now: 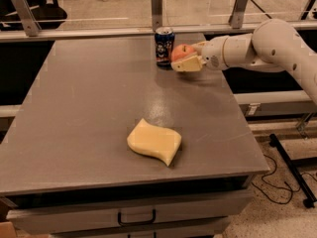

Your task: Move apple near pepsi can

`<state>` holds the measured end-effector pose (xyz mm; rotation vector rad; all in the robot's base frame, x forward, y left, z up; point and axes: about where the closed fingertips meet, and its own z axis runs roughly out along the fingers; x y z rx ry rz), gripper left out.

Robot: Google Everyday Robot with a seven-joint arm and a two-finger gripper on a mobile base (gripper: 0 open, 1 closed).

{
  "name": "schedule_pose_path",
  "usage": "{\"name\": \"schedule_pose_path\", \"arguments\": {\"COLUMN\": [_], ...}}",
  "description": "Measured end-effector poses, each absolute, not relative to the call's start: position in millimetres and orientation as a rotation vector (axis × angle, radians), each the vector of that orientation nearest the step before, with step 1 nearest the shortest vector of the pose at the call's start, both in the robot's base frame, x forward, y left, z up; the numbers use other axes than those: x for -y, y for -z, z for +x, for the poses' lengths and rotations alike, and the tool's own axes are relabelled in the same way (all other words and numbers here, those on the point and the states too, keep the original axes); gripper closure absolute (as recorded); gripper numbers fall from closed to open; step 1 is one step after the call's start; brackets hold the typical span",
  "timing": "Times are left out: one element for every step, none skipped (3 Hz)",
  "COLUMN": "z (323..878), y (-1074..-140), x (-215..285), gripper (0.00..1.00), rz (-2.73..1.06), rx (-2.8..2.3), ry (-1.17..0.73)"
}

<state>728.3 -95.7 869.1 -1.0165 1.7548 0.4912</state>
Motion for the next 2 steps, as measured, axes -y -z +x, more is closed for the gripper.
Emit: {"name": "schedule_pose_path", "arguments": {"z": [724.7,717.6], "y": [-863.7,-868.5], "x": [83.9,86.5], "gripper": [0.0,0.0], "rz": [-1.025,-1.019], "rx": [-1.756,-1.756], "ry": [-0.536,-0.528]}}
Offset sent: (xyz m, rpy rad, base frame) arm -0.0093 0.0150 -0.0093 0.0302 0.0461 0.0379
